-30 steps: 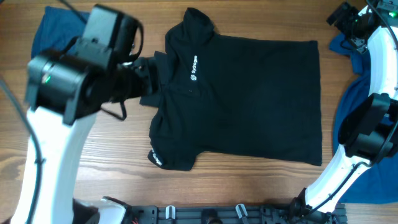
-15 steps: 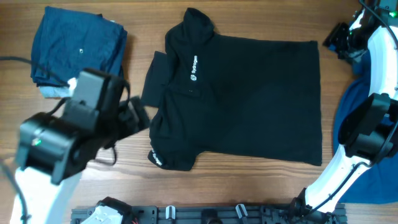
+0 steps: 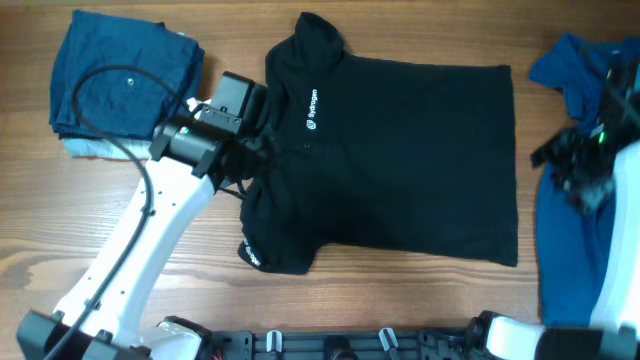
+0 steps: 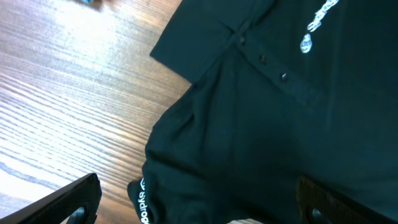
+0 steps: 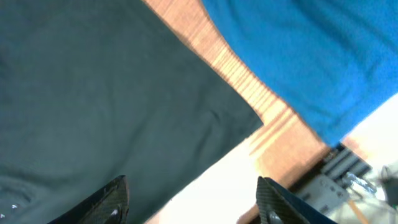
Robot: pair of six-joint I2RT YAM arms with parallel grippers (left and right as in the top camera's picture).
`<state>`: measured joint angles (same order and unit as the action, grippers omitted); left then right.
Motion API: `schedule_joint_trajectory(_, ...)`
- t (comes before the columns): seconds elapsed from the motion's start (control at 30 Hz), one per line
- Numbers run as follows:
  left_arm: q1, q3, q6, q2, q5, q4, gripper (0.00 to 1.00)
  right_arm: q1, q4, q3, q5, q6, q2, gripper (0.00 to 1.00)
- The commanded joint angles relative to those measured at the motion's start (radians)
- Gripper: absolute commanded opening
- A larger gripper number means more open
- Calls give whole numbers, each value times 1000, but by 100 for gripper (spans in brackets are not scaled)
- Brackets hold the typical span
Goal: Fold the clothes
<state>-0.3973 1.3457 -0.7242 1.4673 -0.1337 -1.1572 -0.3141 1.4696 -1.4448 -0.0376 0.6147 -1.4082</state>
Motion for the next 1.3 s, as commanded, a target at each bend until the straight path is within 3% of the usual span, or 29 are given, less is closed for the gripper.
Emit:
schedule_joint_trajectory(0.0, 3, -5, -13, 37, -25, 6, 100, -5, -83, 232, -8, 68, 181, 67)
schedule_joint_trajectory(0.13, 3, -5, -13, 40, -29, 17, 100, -5, -189, 455, -19, 134, 234, 60)
schedule_joint_trajectory(0.33, 3, -5, -13, 40, -96, -3, 100, -40, -391, 667, -29, 249, 174, 61)
schedule_joint_trajectory(0.5, 3, -5, -13, 40, -96, -21, 100, -101, -541, 765, -34, 231, 135, 72)
schedule_joint_trajectory(0.7, 3, -5, -14, 45, -96, -13, 99, -199, -631, 793, -30, 169, 27, 72)
schedule_joint_trajectory(0.87, 3, -5, -14, 71, -95, -9, 100, -201, -696, 793, 57, 114, -41, 68)
schedule_joint_trajectory(1.27, 3, -5, -14, 74, -95, -16, 100, -201, -652, 805, 4, 118, -75, 71)
